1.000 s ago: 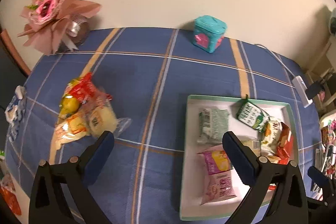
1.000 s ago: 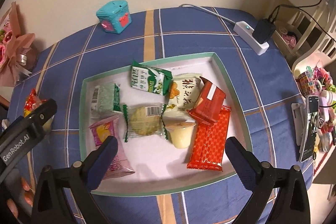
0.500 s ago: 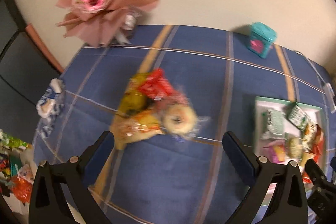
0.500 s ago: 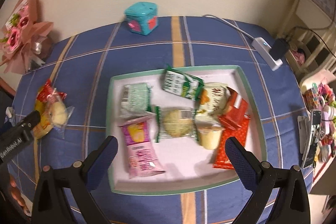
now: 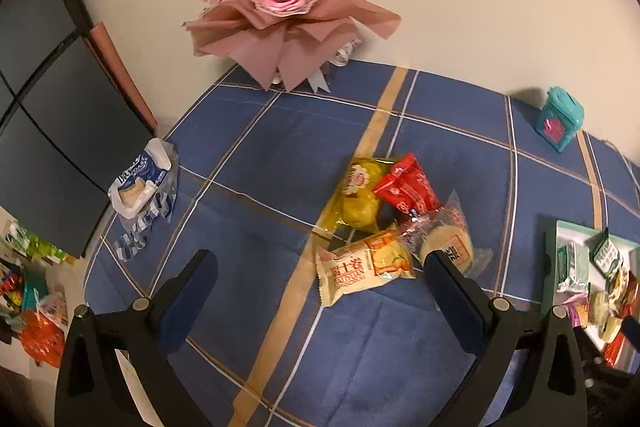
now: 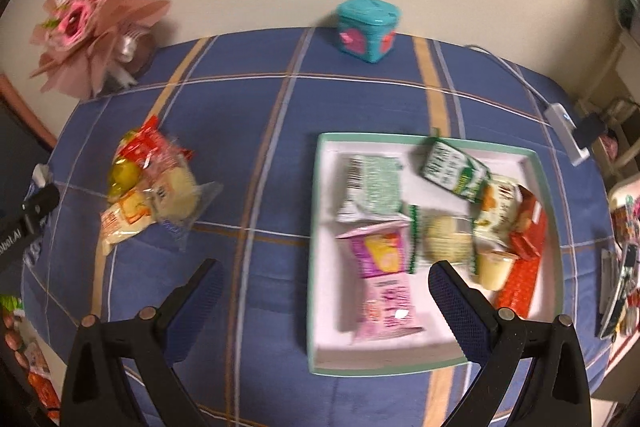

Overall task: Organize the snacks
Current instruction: 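Move both tools back over the snack pile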

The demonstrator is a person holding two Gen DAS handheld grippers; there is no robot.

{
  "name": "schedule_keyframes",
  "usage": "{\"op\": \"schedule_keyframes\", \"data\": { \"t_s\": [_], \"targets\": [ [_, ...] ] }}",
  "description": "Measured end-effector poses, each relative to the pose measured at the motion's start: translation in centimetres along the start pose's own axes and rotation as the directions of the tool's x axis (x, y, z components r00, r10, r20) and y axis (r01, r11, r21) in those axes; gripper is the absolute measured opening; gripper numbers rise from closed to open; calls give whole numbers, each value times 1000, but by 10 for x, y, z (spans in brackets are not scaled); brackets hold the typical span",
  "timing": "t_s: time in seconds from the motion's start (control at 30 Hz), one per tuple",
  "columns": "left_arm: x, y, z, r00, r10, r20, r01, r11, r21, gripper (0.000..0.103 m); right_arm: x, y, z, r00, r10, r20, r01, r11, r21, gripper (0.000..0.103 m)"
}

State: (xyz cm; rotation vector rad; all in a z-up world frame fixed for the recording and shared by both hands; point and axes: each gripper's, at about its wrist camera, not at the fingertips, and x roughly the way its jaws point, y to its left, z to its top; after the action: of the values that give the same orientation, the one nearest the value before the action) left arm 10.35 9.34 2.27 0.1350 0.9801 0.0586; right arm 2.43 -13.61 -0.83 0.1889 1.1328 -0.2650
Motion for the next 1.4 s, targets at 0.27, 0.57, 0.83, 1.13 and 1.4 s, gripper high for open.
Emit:
{"op": "schedule_keyframes", "data": {
  "t_s": [0.27, 0.57, 0.83, 1.13, 1.4],
  "targets": [
    [17, 20, 2, 997, -73, -25, 71, 996, -61, 102, 12, 27, 5, 999, 38, 5, -38, 999, -25, 103],
    [49, 23, 4, 989, -114, -92, 107, 991, -83, 102, 40, 47, 16, 997, 72, -8, -72, 997, -29, 103],
    [82, 25, 4, 974, -166, -154, 145, 979, -141, 103, 52, 79, 28, 996, 85, 17, -83, 989, -124, 103],
    [106, 26, 3, 963, -181, -200, 147, 974, -172, 103, 83, 114, 37, 996, 87, -3, -85, 972, -219, 103],
    [120, 28, 3, 955, -197, -223, 152, 967, -205, 103, 113, 130, 40, 997, 64, -32, -70, 962, -265, 103]
  ]
}}
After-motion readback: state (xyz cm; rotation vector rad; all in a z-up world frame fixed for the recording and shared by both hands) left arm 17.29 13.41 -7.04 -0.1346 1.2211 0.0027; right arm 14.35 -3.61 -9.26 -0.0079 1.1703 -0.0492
